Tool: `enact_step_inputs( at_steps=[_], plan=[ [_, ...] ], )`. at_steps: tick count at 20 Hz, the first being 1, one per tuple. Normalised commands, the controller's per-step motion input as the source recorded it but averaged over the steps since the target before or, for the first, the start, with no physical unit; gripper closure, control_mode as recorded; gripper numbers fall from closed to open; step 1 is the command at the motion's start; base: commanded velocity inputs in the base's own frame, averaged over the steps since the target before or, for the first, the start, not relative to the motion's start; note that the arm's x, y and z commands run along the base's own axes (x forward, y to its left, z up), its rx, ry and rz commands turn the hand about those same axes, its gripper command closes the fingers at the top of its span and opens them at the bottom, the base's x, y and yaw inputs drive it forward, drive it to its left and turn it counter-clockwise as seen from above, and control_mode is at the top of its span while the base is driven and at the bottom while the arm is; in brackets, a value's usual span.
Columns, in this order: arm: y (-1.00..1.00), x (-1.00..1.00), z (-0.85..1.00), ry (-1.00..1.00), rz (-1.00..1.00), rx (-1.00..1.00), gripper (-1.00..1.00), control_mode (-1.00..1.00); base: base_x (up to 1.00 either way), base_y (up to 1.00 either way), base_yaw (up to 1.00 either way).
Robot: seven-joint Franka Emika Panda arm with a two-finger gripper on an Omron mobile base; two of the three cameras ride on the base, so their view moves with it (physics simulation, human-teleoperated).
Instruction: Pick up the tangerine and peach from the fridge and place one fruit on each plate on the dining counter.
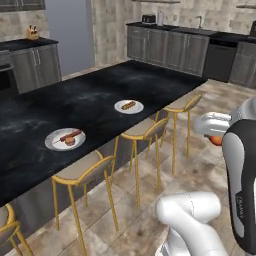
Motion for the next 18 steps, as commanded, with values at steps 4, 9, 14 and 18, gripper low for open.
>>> enact_step_inputs(
  at_steps=[4,9,14,18],
  plan=[
    [0.0,0.0,0.0,0.0,0.0,0.0,1.0,1.0,0.6,-1.0,0.4],
    [0.0,0.0,0.0,0.0,0.0,0.0,1.0,1.0,0.72,-1.0,0.5],
    [0.0,0.0,0.0,0.0,0.0,0.0,1.0,1.0,0.44,-1.0,0.46],
    [0.0,0.0,0.0,0.0,0.0,0.0,1.0,1.0,0.22,-0.81,0.52]
  ],
)
